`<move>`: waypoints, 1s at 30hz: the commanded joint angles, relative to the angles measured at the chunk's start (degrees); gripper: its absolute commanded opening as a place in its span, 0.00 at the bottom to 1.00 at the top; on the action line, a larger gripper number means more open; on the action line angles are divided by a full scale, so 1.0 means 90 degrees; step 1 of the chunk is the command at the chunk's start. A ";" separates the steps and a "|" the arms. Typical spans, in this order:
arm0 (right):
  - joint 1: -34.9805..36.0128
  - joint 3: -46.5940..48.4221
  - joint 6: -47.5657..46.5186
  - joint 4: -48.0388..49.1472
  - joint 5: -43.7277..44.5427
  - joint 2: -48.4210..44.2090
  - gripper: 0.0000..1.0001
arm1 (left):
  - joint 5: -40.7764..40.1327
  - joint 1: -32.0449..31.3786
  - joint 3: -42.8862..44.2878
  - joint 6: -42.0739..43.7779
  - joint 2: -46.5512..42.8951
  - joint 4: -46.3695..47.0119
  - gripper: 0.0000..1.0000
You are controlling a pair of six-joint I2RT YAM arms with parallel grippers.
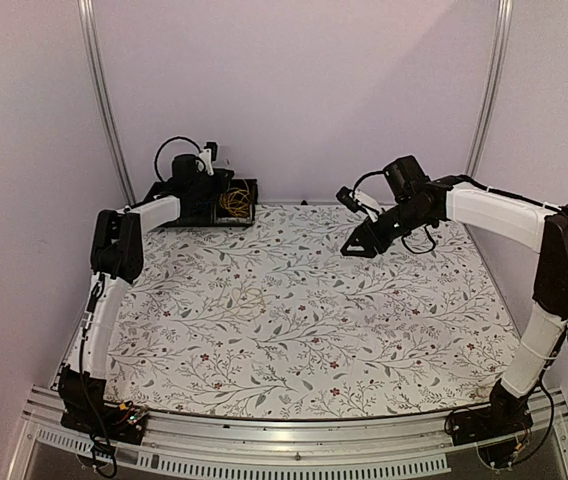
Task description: Untangle the cables
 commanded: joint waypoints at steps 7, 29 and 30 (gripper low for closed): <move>-0.0001 -0.0036 0.0030 -0.0015 -0.0149 0.0214 0.50 | -0.1139 -0.0461 -0.0137 0.0213 0.0119 -0.0231 0.00; 0.0261 0.1249 -0.0182 0.0362 -0.0478 0.1096 0.49 | -0.1946 -0.0720 -0.4822 0.0109 -0.5308 -0.1173 0.66; 0.0342 0.1407 -0.0213 0.0327 -0.0509 0.1262 0.49 | -0.1939 -0.0729 -0.5177 0.0120 -0.5609 -0.1314 0.66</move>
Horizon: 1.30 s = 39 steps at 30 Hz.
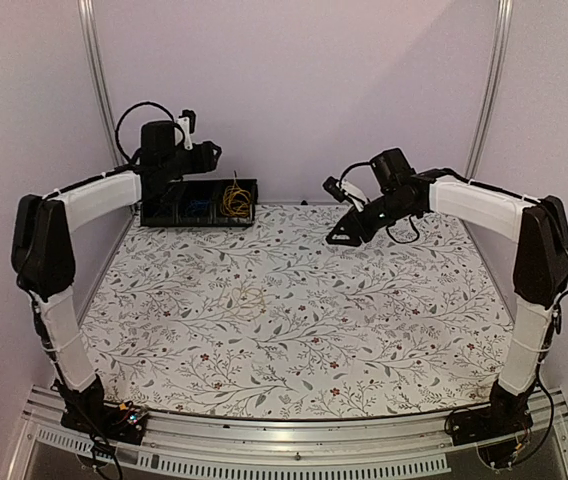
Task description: Untangle the cables
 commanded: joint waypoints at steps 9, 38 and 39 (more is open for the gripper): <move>0.1145 0.1758 -0.0546 -0.0107 -0.0568 0.1987 0.38 | 0.0471 -0.0315 -0.4086 -0.0238 -0.3964 -0.0777 0.59; 0.1920 0.2277 -0.0713 0.0332 -0.0042 0.3389 0.44 | 0.1144 -0.1409 -0.4001 -0.5195 -0.1505 -0.2978 0.53; 0.1920 0.2226 -0.0704 0.0379 -0.0069 0.3379 0.44 | 0.1141 -0.1464 -0.3981 -0.5325 -0.1419 -0.3019 0.52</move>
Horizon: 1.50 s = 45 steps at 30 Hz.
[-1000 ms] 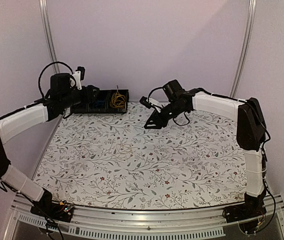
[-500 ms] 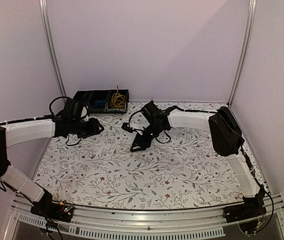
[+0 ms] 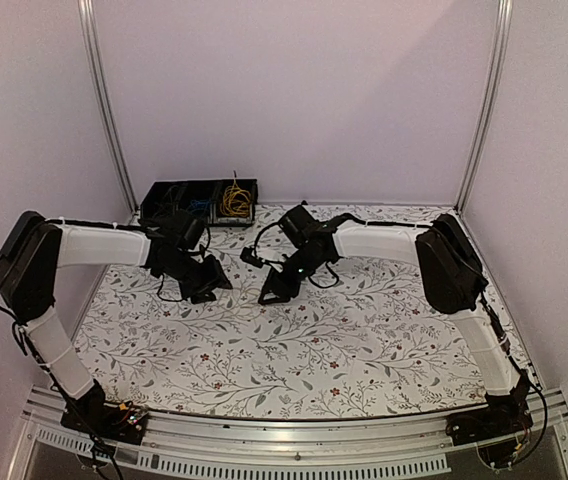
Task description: Untangle the cables
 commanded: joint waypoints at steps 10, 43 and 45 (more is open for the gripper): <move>0.0029 -0.0248 0.0139 0.0431 -0.0168 -0.0012 0.45 | -0.0451 -0.0602 0.0010 -0.1954 0.0420 -0.0436 0.42; -0.0274 -0.0313 0.0193 0.1723 -0.0730 -0.1766 0.65 | -0.1066 -0.0825 0.1902 0.1522 -0.1093 0.1035 0.00; -0.0274 -0.0340 0.0363 0.1769 -0.0864 -0.1687 0.67 | -0.1107 -0.0836 0.2073 0.1678 -0.1204 0.0944 0.00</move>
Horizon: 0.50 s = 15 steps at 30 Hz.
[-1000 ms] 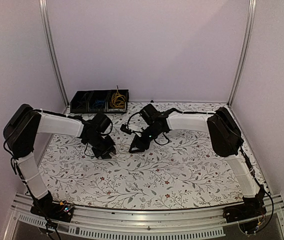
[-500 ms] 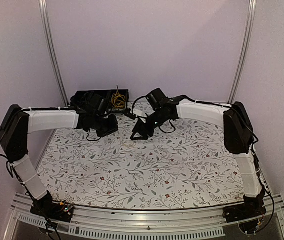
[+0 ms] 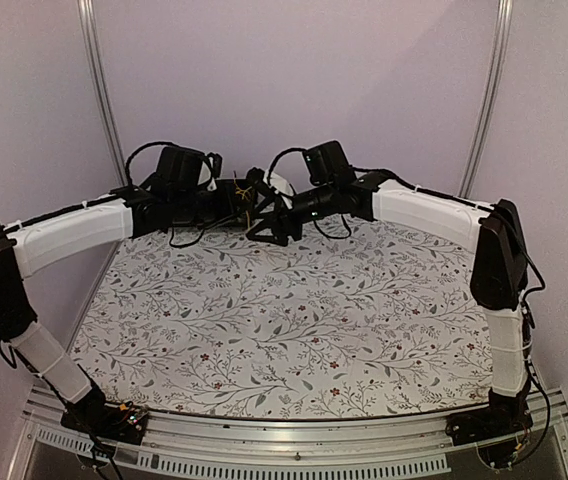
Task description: Untangle the cables
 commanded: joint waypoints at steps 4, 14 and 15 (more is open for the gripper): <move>0.0041 -0.0274 0.0611 0.0561 -0.0404 0.0433 0.68 | -0.0188 -0.0122 0.0764 0.0581 -0.0482 -0.0309 0.00; -0.0112 -0.1195 0.0977 0.0776 0.0054 0.0889 0.00 | -0.0887 0.0128 0.2406 0.1265 -0.0352 -0.0424 0.00; -0.0157 -0.1354 0.1005 0.0771 0.0114 0.0863 0.00 | -0.0945 0.0197 0.2643 0.1358 -0.0269 -0.0380 0.00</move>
